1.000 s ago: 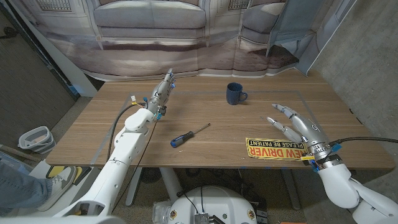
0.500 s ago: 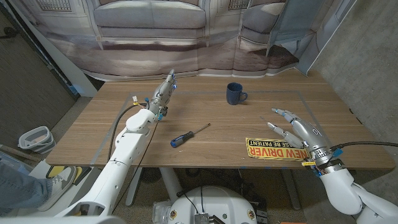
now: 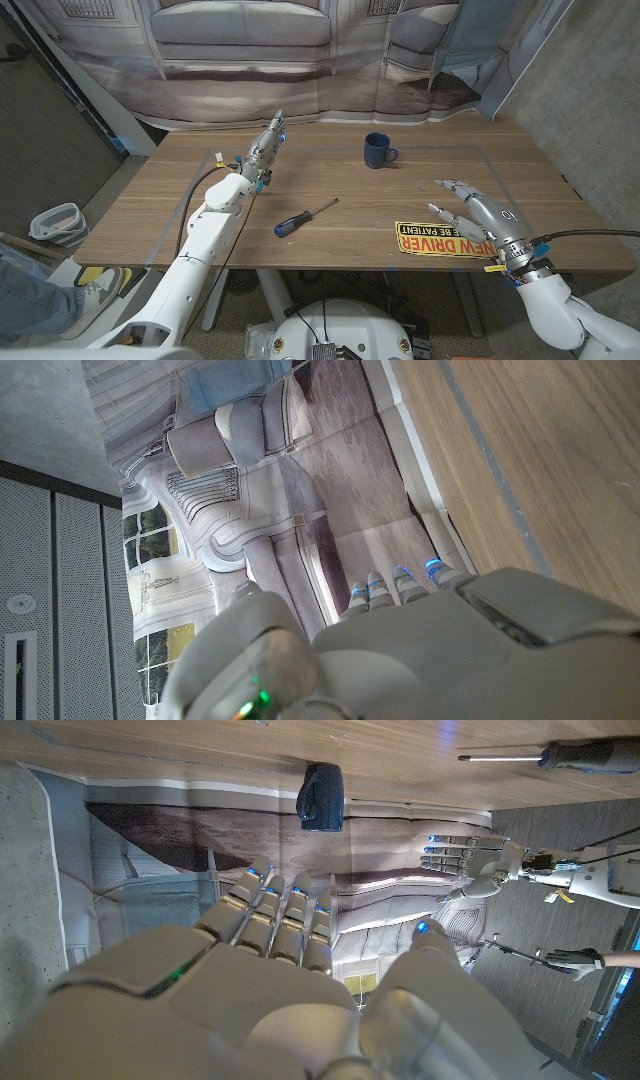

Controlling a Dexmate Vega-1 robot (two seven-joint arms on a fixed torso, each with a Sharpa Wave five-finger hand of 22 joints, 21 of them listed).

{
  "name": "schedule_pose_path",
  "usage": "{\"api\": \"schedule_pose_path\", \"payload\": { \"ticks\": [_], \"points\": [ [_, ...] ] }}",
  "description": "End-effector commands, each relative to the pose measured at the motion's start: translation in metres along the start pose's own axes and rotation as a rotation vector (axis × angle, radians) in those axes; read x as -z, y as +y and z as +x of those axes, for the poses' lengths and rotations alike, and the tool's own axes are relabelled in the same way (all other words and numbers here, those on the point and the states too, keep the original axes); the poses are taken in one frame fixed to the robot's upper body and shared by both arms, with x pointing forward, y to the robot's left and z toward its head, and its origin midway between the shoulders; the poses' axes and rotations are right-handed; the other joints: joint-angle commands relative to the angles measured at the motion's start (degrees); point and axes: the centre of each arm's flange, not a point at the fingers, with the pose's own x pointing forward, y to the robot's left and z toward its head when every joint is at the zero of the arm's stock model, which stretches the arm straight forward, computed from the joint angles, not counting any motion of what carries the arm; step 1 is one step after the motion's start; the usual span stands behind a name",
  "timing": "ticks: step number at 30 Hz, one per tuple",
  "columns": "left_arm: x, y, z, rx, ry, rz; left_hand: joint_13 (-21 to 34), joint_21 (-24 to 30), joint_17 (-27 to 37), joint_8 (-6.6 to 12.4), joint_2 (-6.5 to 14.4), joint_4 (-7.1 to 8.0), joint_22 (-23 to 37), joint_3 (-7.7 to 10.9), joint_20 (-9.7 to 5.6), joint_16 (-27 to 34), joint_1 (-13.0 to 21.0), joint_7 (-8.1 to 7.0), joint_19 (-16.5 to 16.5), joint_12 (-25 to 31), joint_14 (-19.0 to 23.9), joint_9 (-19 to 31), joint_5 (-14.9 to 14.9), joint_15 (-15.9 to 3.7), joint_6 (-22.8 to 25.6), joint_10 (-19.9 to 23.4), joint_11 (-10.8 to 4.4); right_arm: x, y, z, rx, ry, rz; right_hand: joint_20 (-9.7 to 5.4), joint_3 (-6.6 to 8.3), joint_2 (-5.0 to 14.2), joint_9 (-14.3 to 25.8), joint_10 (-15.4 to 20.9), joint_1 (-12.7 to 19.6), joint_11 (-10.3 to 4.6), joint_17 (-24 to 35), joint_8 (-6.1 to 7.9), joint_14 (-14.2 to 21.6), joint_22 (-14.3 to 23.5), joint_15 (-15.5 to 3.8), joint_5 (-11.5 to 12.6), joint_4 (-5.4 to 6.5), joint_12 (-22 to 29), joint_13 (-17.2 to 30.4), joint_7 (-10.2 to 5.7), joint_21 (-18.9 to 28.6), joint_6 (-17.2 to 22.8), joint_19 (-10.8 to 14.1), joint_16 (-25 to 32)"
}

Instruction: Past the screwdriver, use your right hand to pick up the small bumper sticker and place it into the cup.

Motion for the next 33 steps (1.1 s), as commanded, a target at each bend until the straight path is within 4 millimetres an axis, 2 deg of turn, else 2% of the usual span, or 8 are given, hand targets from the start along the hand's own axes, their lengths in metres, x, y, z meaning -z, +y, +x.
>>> {"api": "schedule_pose_path", "payload": {
  "ticks": [1, 6, 8, 28, 33],
  "points": [
    [-0.001, -0.002, 0.003, 0.003, -0.003, 0.000, 0.3, 0.0, 0.3, -0.09, 0.0, -0.03, 0.1, -0.32, 0.38, 0.0, 0.7, -0.22, -0.4, -0.2, -0.1, 0.2, 0.1, 0.12, 0.1, 0.0, 0.02, -0.001, 0.004, -0.005, -0.023, -0.012, -0.054, -2.30, 0.04, -0.08, 0.3, 0.6, 0.7, -0.15, 0.1, 0.32, 0.5, 0.3, -2.96, 0.4, -0.47, 0.3, 0.3, -0.31, -0.2, 0.5, 0.4, 0.2],
    [-0.002, -0.004, 0.003, 0.005, -0.006, 0.002, 0.3, 0.0, 0.3, -0.10, 0.0, -0.02, 0.1, -0.39, 0.40, 0.0, 0.7, -0.16, -0.4, -0.2, -0.1, 0.2, 0.1, 0.09, 0.1, 0.0, 0.02, -0.002, 0.005, -0.007, -0.028, -0.014, -0.071, -2.38, 0.07, -0.08, 0.3, 0.7, 0.9, -0.25, 0.1, 0.31, 0.6, 0.3, -3.10, 0.5, -0.58, 0.3, 0.3, -0.58, -0.2, 0.6, 0.5, 0.1],
    [-0.003, -0.005, 0.002, 0.005, -0.004, 0.005, 0.3, 0.0, 0.3, -0.11, 0.0, -0.02, 0.1, -0.41, 0.41, 0.0, 0.7, -0.19, -0.4, -0.2, -0.2, 0.2, 0.1, 0.13, 0.1, 0.0, 0.02, -0.001, 0.006, -0.008, -0.034, -0.012, -0.078, -2.45, 0.09, -0.08, 0.3, 0.8, 1.0, -0.72, 0.1, 0.32, 0.6, 0.3, -3.12, 0.6, -0.67, 0.2, 0.3, -0.64, -0.3, 0.8, 0.6, 0.1],
    [-0.001, -0.008, 0.000, 0.008, -0.004, 0.003, 0.3, 0.0, 0.3, -0.13, 0.1, 0.00, 0.1, -0.65, 0.51, 0.0, 0.8, -0.25, -0.5, -0.2, -0.1, 0.2, 0.0, 0.08, 0.1, 0.0, 0.11, 0.004, 0.014, -0.016, -0.074, -0.002, -0.076, -2.66, 0.27, -0.05, 0.3, 1.5, 1.9, -0.93, 0.1, 0.39, 1.3, 0.4, -3.41, 1.0, -1.22, 0.3, 0.3, -1.17, -0.4, 1.5, 1.0, 0.0],
    [-0.002, -0.007, 0.000, 0.007, -0.006, 0.004, 0.3, 0.0, 0.3, -0.15, 0.2, 0.00, 0.1, -0.70, 0.55, 0.0, 0.8, -0.24, -0.5, -0.2, -0.1, 0.2, 0.0, 0.05, 0.1, 0.0, 0.06, 0.002, 0.019, -0.019, -0.072, 0.003, -0.088, -2.17, 0.30, -0.25, 0.4, 1.5, 2.4, -1.47, 0.1, 0.47, 1.6, 0.4, -3.49, 1.1, -1.57, 0.3, 0.3, -1.36, -0.3, 1.9, 1.4, 0.0]
  ]
}}
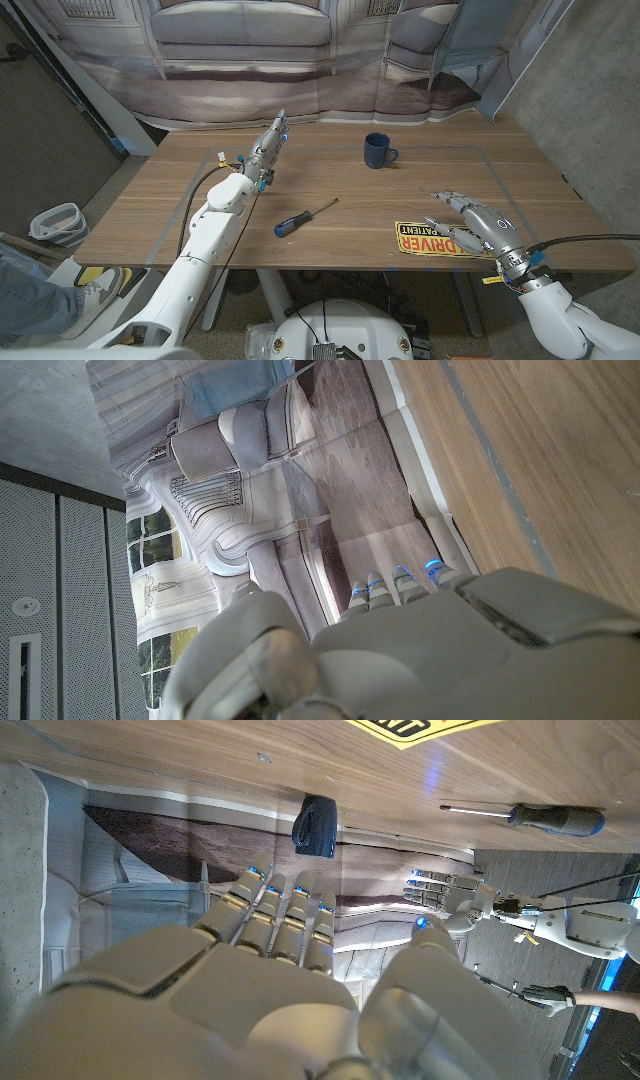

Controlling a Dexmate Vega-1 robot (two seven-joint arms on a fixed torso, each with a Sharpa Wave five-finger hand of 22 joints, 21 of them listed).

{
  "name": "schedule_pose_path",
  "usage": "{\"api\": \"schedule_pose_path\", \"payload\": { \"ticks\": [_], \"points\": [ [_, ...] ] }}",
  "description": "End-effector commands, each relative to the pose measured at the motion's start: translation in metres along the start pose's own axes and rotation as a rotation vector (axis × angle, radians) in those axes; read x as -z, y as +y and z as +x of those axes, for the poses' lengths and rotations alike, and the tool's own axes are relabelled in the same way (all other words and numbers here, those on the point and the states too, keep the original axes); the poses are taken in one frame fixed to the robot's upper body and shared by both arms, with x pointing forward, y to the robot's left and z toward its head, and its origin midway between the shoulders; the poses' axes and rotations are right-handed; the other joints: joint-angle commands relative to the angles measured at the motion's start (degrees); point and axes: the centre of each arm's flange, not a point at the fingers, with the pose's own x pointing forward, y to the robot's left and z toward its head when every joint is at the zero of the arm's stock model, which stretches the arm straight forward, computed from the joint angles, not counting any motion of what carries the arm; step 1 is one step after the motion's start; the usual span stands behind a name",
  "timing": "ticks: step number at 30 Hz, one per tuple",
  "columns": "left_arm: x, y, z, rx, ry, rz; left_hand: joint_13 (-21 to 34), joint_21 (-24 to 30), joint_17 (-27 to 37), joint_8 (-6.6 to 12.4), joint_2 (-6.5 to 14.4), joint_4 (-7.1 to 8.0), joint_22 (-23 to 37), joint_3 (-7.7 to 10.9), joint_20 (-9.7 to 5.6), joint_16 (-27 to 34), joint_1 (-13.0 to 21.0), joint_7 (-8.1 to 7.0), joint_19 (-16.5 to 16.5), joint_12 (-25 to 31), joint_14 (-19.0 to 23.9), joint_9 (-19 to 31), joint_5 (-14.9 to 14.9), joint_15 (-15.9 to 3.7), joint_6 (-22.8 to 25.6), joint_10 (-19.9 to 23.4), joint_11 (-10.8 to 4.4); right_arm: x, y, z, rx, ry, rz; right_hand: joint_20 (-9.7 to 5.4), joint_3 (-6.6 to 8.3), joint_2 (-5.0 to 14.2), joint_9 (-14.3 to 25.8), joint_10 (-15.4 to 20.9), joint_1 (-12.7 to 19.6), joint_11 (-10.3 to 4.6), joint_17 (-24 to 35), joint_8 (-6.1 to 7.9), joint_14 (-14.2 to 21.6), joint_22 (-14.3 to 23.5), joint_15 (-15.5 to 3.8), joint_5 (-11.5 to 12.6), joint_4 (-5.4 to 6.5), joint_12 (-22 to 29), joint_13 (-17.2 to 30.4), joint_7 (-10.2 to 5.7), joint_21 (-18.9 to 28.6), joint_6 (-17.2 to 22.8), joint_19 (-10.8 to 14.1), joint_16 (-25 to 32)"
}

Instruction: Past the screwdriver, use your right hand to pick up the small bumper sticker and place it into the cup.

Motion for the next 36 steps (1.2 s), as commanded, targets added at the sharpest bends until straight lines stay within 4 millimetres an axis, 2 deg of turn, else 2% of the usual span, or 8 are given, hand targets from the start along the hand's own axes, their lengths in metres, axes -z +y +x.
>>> {"api": "schedule_pose_path", "payload": {
  "ticks": [1, 27, 36],
  "points": [
    [-0.001, 0.000, 0.000, 0.002, -0.001, 0.002, 0.3, 0.0, 0.3, -0.15, -0.1, -0.05, 0.1, -0.28, 0.23, 0.0, 0.6, -0.24, -0.2, -0.2, -0.1, 0.2, 0.0, 0.03, 0.1, 0.0, 0.07, -0.001, 0.009, -0.006, -0.011, 0.010, -0.013, -2.01, 0.06, -0.22, 0.4, 0.6, 0.8, -0.58, 0.1, 0.35, 0.8, 0.1, -3.56, 0.5, -0.56, 0.3, 0.3, -0.29, -0.1, 0.8, 0.7, 0.0],
    [-0.004, -0.002, 0.000, 0.007, 0.002, 0.010, 0.3, 0.0, 0.3, -0.14, 0.1, -0.03, 0.2, -0.57, 0.46, 0.0, 0.7, -0.23, -0.3, -0.2, -0.2, 0.2, 0.0, 0.09, 0.2, -0.2, 0.05, 0.009, 0.022, -0.013, -0.050, 0.040, -0.047, -1.37, 0.09, -0.47, 0.4, 1.1, 1.8, -1.12, 0.2, 0.88, 1.7, 0.2, -3.56, 1.0, -1.21, 0.2, 0.4, -1.86, -0.2, 3.3, 1.4, 0.0],
    [-0.009, -0.006, 0.001, 0.013, -0.001, 0.017, 0.3, 0.0, 0.3, -0.17, 0.1, -0.02, 0.2, -0.69, 0.62, 0.0, 0.7, -0.29, -0.3, -0.2, -0.2, 0.2, 0.0, 0.08, 0.1, -0.1, -0.17, 0.013, 0.025, -0.018, -0.048, 0.063, -0.048, 0.34, 0.12, -0.50, 0.4, 1.1, 2.2, -1.63, 0.2, 0.83, 2.2, 0.3, -3.93, 1.3, -1.43, 0.1, 0.4, -2.53, 0.1, 3.7, 2.5, -0.1]
  ]
}}
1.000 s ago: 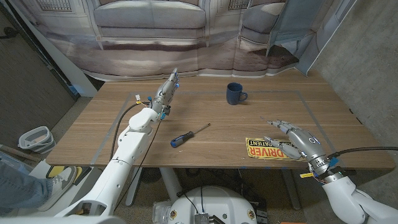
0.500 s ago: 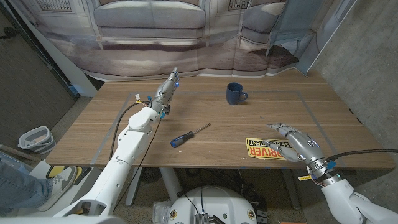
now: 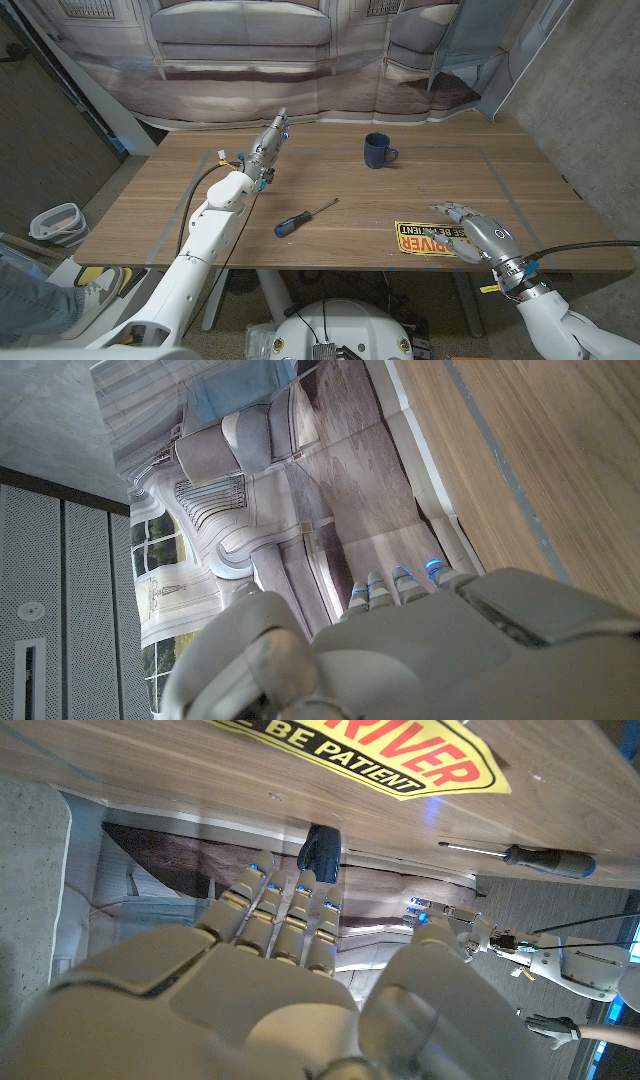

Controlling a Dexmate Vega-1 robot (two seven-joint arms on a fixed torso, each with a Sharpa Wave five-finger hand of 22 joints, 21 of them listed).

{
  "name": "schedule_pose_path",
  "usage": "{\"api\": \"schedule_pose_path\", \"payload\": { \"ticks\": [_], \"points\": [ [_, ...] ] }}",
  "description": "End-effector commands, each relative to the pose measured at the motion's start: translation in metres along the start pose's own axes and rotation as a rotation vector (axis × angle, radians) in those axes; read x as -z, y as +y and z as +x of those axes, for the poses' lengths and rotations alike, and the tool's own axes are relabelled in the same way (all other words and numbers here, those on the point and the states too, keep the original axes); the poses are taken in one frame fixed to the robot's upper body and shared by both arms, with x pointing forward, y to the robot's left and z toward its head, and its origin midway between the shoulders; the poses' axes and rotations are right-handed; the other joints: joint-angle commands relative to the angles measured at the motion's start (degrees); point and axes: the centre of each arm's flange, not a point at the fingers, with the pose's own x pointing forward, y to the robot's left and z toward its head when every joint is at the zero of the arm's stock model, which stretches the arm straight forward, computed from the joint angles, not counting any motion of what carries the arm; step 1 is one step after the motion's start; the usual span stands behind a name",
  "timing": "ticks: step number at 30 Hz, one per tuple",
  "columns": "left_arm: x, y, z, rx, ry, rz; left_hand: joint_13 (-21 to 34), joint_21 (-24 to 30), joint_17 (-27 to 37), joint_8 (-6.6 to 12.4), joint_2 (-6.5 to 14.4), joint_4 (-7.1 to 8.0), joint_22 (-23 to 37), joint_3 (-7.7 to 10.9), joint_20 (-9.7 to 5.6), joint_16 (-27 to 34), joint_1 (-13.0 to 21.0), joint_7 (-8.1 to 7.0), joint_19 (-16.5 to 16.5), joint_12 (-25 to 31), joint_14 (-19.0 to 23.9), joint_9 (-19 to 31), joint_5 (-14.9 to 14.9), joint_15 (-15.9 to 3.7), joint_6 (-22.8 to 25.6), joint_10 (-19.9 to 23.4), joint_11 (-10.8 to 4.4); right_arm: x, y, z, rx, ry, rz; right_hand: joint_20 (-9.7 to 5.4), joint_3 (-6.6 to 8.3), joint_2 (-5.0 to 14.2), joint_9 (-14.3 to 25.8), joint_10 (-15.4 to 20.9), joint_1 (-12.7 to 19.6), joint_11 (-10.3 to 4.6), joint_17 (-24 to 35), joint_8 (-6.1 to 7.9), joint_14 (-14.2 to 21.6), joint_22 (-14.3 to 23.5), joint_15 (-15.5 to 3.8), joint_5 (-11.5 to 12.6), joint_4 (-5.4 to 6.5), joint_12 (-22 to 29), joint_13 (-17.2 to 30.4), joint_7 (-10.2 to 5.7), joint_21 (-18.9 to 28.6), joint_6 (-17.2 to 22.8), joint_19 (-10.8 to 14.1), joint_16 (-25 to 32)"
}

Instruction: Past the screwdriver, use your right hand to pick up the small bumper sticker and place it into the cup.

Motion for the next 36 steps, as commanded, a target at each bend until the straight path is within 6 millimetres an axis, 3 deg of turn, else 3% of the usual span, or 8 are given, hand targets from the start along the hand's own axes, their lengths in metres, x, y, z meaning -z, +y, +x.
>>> {"api": "schedule_pose_path", "payload": {
  "ticks": [1, 11, 25, 36],
  "points": [
    [-0.003, -0.003, 0.000, 0.004, 0.003, 0.005, 0.3, 0.0, 0.3, -0.18, 0.1, -0.12, 0.2, -0.48, 0.46, 0.0, 0.7, -0.29, -0.1, -0.2, -0.2, 0.2, 0.0, 0.08, 0.1, -0.1, -0.12, 0.005, 0.005, -0.005, -0.006, 0.028, -0.004, 0.52, 0.11, -0.06, 0.1, 0.1, 0.7, -0.57, 0.2, 0.31, 0.4, 0.3, -3.90, 0.5, -0.53, 0.1, 0.2, -0.43, 0.1, 0.3, 0.6, -0.1],
    [-0.002, -0.004, -0.001, 0.003, 0.004, 0.004, 0.3, 0.0, 0.3, -0.17, 0.2, -0.11, 0.2, -0.57, 0.78, 0.0, 0.8, -0.34, -0.2, -0.2, -0.2, 0.2, 0.0, 0.06, 0.2, -0.1, -0.03, 0.007, 0.010, -0.010, -0.001, 0.053, -0.001, 2.51, 0.13, -0.14, 0.1, -0.4, 1.2, -1.18, 0.3, -0.17, 0.3, 0.4, -3.59, 0.7, -0.76, -0.2, 0.2, -1.17, 0.2, -0.3, 1.3, -0.3],
    [-0.008, -0.004, -0.006, -0.002, -0.003, 0.020, 0.3, 0.0, 0.3, -0.18, 0.2, -0.09, 0.2, -0.72, 0.98, 0.0, 0.8, -0.38, -0.3, -0.2, -0.2, 0.2, 0.0, 0.04, 0.2, -0.1, -0.22, 0.011, 0.019, -0.010, -0.006, 0.061, -0.025, 3.01, -0.28, -1.03, 0.2, -0.7, 1.3, -1.73, 0.3, -0.50, 0.3, 0.4, -3.33, 0.8, -1.07, -0.4, 0.2, -1.62, -0.2, -0.7, 0.9, -0.4],
    [-0.011, -0.003, -0.005, -0.001, -0.007, 0.023, 0.3, 0.0, 0.3, -0.18, 0.3, -0.08, 0.2, -0.83, 1.02, 0.0, 0.9, -0.45, -0.3, -0.3, -0.3, 0.2, 0.0, 0.04, 0.2, -0.2, -0.07, 0.015, 0.023, -0.007, -0.025, 0.079, -0.046, 3.93, -0.24, -2.09, 0.2, -2.0, 3.4, -2.00, 0.3, -0.96, -0.5, 0.5, -2.57, 1.6, -2.28, -1.0, 0.3, -1.99, -0.8, -1.7, -0.2, -0.8]
  ]
}}
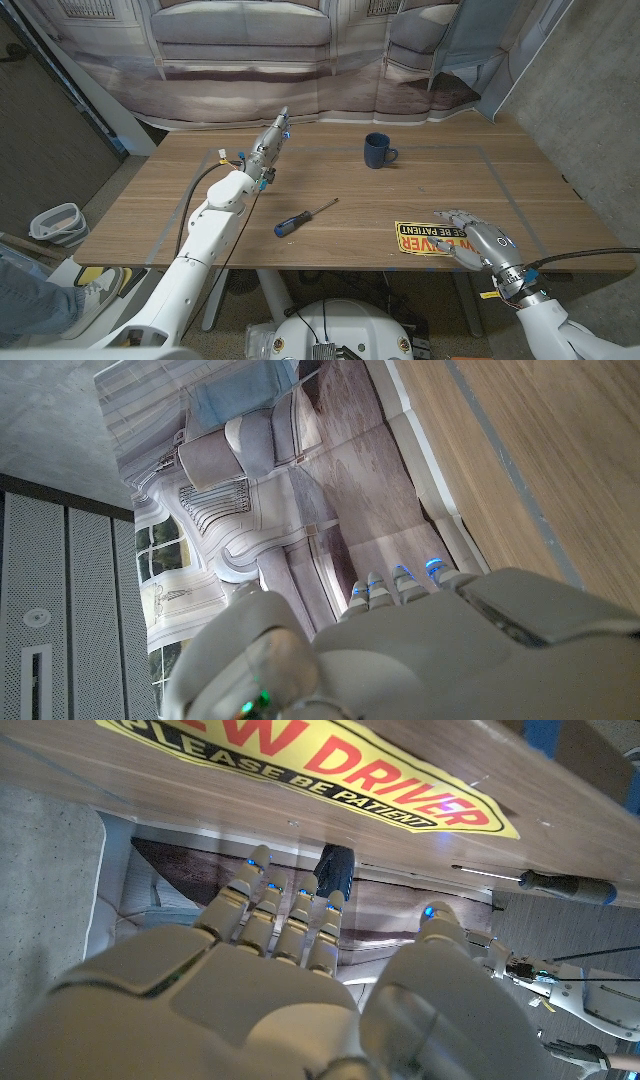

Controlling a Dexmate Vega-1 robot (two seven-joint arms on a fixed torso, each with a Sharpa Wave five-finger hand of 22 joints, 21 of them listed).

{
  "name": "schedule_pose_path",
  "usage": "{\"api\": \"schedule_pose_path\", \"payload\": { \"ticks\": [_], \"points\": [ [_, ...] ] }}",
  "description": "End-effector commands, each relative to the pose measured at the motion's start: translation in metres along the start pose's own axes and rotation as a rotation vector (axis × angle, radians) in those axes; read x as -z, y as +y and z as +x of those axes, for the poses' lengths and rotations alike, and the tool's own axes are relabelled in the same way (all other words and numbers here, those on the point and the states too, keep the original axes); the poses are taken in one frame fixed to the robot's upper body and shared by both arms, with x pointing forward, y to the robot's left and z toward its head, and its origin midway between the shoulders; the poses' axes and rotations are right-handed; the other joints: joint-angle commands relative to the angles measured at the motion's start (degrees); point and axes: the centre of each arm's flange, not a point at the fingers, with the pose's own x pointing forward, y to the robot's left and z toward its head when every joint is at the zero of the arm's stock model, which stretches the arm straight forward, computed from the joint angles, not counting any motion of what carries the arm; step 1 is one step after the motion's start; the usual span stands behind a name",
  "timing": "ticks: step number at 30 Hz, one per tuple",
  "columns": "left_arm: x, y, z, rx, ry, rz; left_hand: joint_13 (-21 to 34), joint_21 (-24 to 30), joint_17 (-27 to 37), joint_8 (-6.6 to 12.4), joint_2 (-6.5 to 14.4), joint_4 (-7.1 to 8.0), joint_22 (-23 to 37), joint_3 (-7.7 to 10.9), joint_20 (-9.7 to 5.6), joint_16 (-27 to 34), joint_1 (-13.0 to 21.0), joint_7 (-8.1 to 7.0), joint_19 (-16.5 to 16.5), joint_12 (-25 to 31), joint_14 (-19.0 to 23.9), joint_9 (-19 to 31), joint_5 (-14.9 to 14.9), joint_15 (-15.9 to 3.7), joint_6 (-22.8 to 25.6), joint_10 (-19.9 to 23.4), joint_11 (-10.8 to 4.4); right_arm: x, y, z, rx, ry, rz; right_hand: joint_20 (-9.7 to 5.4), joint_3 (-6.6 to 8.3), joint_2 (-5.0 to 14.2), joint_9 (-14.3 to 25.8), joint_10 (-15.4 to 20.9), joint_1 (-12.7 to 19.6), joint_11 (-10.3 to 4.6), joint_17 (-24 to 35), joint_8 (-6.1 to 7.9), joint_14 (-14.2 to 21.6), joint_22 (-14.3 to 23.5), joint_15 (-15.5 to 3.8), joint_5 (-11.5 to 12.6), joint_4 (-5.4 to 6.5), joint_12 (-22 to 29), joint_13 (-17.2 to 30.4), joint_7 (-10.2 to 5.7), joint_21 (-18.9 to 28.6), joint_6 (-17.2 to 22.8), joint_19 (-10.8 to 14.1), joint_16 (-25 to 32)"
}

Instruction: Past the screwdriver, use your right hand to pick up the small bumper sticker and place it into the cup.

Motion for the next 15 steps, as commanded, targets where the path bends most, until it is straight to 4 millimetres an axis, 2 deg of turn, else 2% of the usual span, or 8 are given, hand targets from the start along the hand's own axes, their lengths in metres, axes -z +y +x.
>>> {"api": "schedule_pose_path", "payload": {
  "ticks": [1, 10, 15],
  "points": [
    [-0.0036, 0.0010, -0.0005, -0.002, -0.004, 0.006, 0.3, 0.0, 0.1, -0.19, 0.0, 0.01, 0.2, -0.46, 0.23, 0.0, 0.6, -0.17, -0.1, -0.1, -0.3, 0.2, 0.0, 0.04, -0.1, -0.3, 0.00, 0.0045, 0.0051, 0.0024, -0.015, 0.016, -0.020, 0.57, 0.03, -0.09, 0.2, -0.3, 1.1, -0.16, 0.3, -0.29, -0.5, 0.2, -2.64, 0.5, -0.71, -0.1, 0.3, -0.04, -0.4, -0.4, -0.4, -0.3],
    [-0.0037, 0.0002, 0.0018, -0.002, -0.003, 0.008, 0.3, 0.0, 0.1, -0.18, 0.0, 0.02, 0.2, -0.56, 0.39, 0.0, 0.6, -0.12, -0.2, 0.0, -0.3, 0.2, 0.0, 0.07, -0.1, -0.2, -0.16, 0.0087, 0.0069, 0.0037, -0.031, 0.027, -0.015, 1.99, 0.23, -0.51, 0.3, -1.4, 2.8, -0.19, 0.3, -0.84, -1.4, 0.2, -2.66, 1.2, -1.34, -0.5, 0.4, -0.27, -0.5, -1.9, -0.5, -0.5],
    [-0.0032, -0.0015, 0.0036, 0.000, 0.000, 0.005, 0.3, 0.0, 0.1, -0.19, 0.1, 0.03, 0.2, -0.61, 0.42, 0.0, 0.6, -0.14, -0.1, 0.0, -0.3, 0.2, -0.1, 0.15, -0.1, -0.2, -0.20, 0.0109, 0.0081, 0.0039, -0.049, 0.034, 0.001, 3.61, 0.25, -1.10, 0.3, -2.7, 4.1, 0.18, 0.4, -1.37, -2.2, 0.2, -2.51, 1.9, -1.69, -1.0, 0.4, -0.09, -0.5, -3.7, -0.1, -0.7]
  ]
}}
